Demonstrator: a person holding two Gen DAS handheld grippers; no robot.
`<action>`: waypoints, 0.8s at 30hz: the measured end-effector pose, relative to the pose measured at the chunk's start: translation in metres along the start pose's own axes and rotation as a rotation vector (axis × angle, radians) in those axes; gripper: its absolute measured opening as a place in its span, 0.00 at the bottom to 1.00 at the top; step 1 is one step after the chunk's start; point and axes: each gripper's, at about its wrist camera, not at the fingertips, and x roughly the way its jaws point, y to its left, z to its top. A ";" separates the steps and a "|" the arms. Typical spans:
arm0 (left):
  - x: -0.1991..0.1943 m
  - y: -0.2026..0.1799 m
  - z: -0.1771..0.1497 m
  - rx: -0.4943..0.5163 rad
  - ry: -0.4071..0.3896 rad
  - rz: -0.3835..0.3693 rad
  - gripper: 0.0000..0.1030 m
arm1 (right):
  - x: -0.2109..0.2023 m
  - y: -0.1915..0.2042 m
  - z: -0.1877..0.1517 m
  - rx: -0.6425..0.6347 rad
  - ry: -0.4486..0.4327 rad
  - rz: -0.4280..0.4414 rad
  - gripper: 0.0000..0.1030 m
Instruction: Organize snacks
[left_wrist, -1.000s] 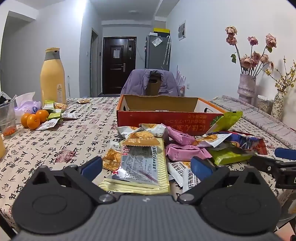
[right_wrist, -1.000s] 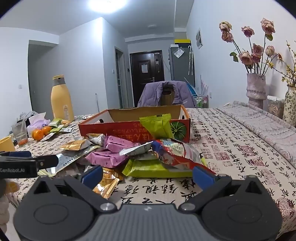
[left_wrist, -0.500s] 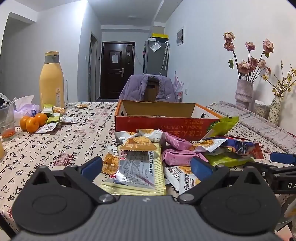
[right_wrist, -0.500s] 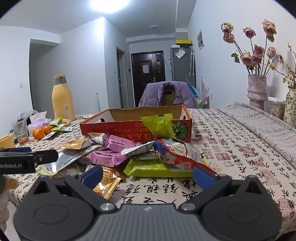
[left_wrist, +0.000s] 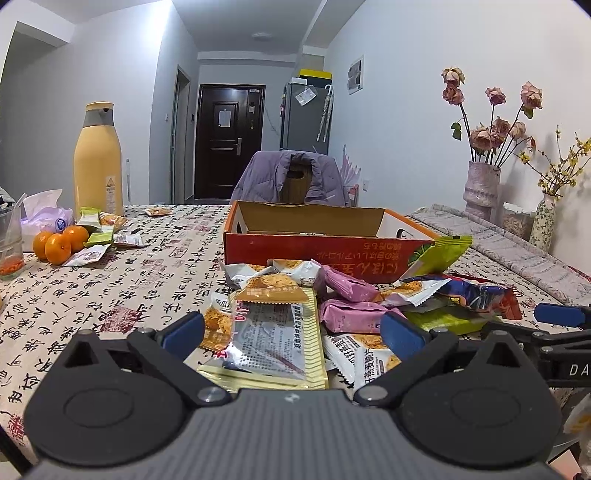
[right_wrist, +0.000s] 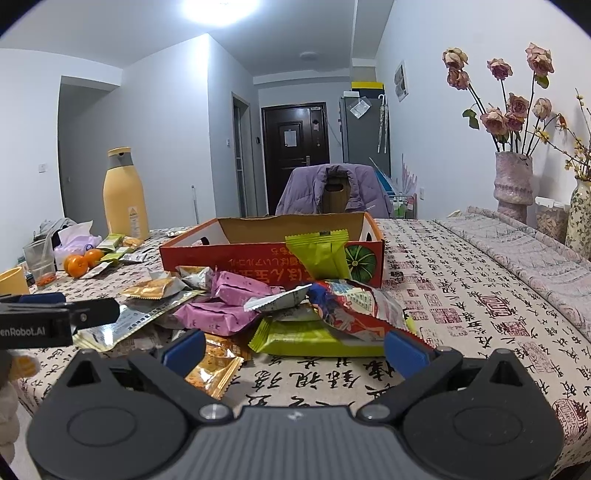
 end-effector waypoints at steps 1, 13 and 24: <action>0.000 0.000 0.000 0.001 0.001 0.001 1.00 | 0.000 0.000 0.000 0.000 0.000 0.000 1.00; 0.005 -0.001 0.000 0.003 0.010 -0.004 1.00 | 0.003 -0.004 0.000 0.006 0.006 -0.003 1.00; 0.006 -0.002 0.000 0.006 0.004 -0.010 1.00 | 0.004 -0.004 0.001 0.006 0.006 -0.005 1.00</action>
